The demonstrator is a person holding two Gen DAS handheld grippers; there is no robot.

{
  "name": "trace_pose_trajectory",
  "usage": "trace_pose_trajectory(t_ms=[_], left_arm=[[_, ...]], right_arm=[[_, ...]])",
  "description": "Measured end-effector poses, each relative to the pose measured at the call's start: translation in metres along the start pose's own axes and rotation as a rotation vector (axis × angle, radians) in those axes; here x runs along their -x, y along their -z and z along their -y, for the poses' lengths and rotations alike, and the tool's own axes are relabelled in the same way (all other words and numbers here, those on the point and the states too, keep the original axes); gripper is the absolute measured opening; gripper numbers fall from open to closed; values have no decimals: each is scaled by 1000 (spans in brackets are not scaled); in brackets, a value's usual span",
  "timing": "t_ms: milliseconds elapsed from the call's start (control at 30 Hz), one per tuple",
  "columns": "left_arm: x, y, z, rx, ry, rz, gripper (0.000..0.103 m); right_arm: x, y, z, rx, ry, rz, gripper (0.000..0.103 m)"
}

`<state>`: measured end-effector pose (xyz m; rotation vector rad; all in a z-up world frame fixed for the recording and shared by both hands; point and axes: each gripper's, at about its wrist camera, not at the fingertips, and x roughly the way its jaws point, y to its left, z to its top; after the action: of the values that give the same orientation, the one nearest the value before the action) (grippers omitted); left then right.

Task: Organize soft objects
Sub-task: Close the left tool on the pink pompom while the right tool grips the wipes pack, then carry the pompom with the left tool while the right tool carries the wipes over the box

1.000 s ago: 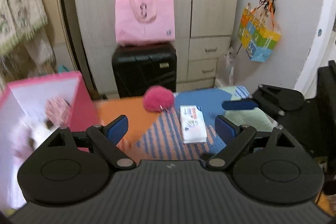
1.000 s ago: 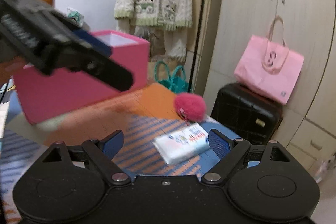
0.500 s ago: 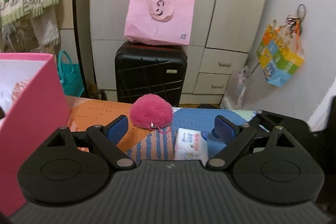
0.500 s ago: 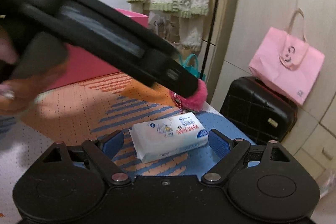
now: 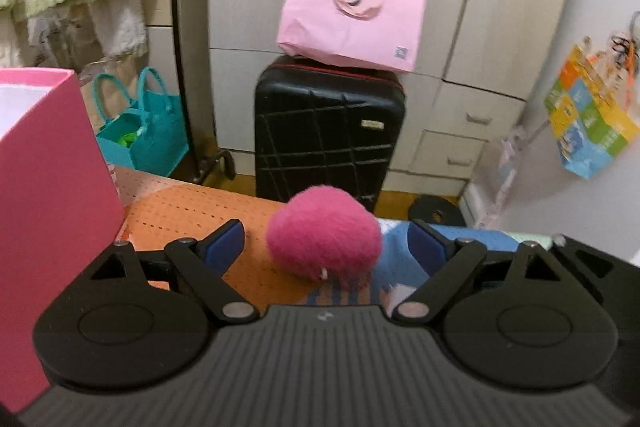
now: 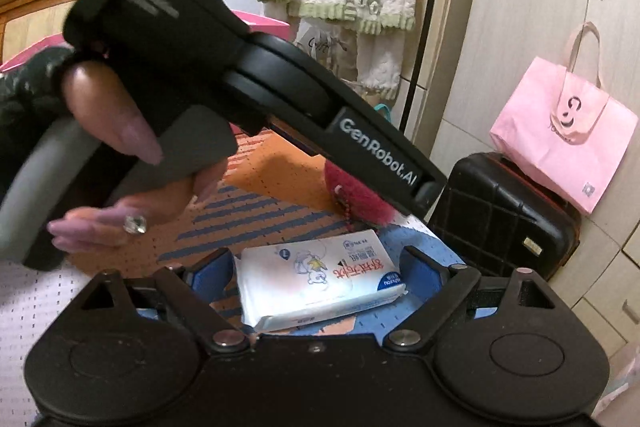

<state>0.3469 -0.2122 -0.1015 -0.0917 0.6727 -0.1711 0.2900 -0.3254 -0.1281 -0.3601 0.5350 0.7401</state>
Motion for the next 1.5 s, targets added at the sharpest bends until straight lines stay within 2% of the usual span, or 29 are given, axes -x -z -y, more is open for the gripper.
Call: trace_pose_trajectory(t_ms=[167,267,367,400,500,667,833,1100,1300,1500], left_arm=[[-11,6,-3,12,-20,-8,85],[-14,11,-4,-2,-38,-17,71],[-16,11,-1,-28,-66,-16,66],[-16,10,0,-35,-74,-14,58],[-15,11,2,-63,-86,-10,54],[-7,11,-1,-44,-74,-21,53],[14,15,-2,-61,-74,24,53],[55,24,-12,-46,-12,54,53],[83,37,-19,-38,59,52,53],[110,60,-19,-72,124,76,53]], right_arm=[[-3,4,5,-52,-7,-12,96],[-4,4,5,-57,-2,-12,96],[-3,5,4,-81,16,-19,95],[-3,5,2,-83,25,-17,95],[0,5,-2,-79,38,-10,92],[0,6,-5,-123,81,-9,89],[5,6,-9,-180,132,-25,87],[17,6,-16,-305,238,-62,86],[32,14,-26,-370,280,-73,86],[50,24,-45,-417,316,-58,86]])
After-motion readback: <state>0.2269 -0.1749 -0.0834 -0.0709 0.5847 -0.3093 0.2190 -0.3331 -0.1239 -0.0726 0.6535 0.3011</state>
